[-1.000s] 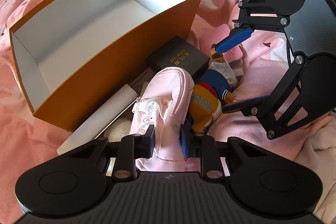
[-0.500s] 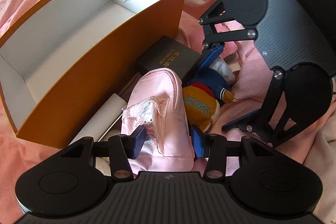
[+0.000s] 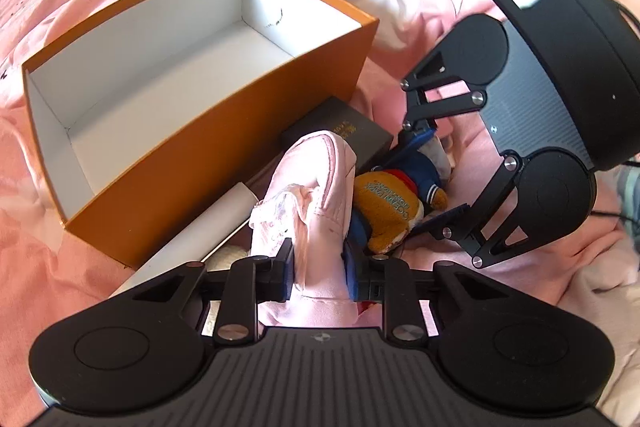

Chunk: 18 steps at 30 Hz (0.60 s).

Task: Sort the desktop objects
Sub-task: 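Grasp and lift pink backpack with left tool while right tool grasps bear keychain, then carry backpack with left tool while right tool carries bear over the orange box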

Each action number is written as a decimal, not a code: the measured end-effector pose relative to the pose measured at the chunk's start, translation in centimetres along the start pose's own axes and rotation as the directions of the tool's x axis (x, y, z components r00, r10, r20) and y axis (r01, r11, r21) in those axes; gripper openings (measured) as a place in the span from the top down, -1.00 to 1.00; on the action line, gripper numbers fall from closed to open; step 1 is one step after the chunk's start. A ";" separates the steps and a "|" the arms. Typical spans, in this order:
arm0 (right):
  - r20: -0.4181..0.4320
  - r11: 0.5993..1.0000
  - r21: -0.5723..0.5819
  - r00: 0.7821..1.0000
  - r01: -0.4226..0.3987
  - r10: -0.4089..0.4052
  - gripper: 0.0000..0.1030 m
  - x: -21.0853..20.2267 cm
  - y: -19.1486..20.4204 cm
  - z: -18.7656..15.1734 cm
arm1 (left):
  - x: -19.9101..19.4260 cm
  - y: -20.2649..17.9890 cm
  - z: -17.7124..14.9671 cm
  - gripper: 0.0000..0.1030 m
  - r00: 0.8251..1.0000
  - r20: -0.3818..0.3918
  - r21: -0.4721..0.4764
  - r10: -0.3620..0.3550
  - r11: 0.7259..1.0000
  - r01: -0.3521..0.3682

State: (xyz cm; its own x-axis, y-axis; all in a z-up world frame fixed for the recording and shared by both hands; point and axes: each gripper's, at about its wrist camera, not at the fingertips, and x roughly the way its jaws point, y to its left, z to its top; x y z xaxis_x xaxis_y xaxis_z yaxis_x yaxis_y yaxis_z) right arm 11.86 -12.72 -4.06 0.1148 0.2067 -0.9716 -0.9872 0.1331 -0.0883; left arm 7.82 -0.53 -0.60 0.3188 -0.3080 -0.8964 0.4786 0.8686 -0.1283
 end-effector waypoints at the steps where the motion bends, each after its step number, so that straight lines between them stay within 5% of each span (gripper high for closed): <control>1: 0.003 1.000 0.005 1.000 0.003 -0.003 -0.04 -0.4 -0.2 0.0 | -0.5 0.3 0.0 0.46 1.000 0.013 -0.016 -0.009 1.000 0.009; 11: 0.064 0.980 0.197 0.998 0.016 -0.029 -0.02 -5.9 -3.1 -1.3 | -6.6 2.3 0.1 0.47 0.987 0.155 -0.085 -0.034 0.995 0.047; 18: 0.054 0.939 0.343 0.997 0.034 -0.056 0.00 -8.7 -2.6 -2.3 | -7.2 3.6 1.7 0.48 0.986 0.169 -0.122 0.003 0.992 0.018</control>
State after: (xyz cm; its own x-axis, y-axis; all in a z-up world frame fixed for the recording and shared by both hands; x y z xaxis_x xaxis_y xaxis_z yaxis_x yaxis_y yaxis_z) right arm 13.13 -17.07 4.14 0.1756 0.2511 -0.9519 -0.8847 0.4643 -0.0407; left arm 8.63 4.19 6.13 0.4535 -0.3665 -0.8124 0.3807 0.9038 -0.1952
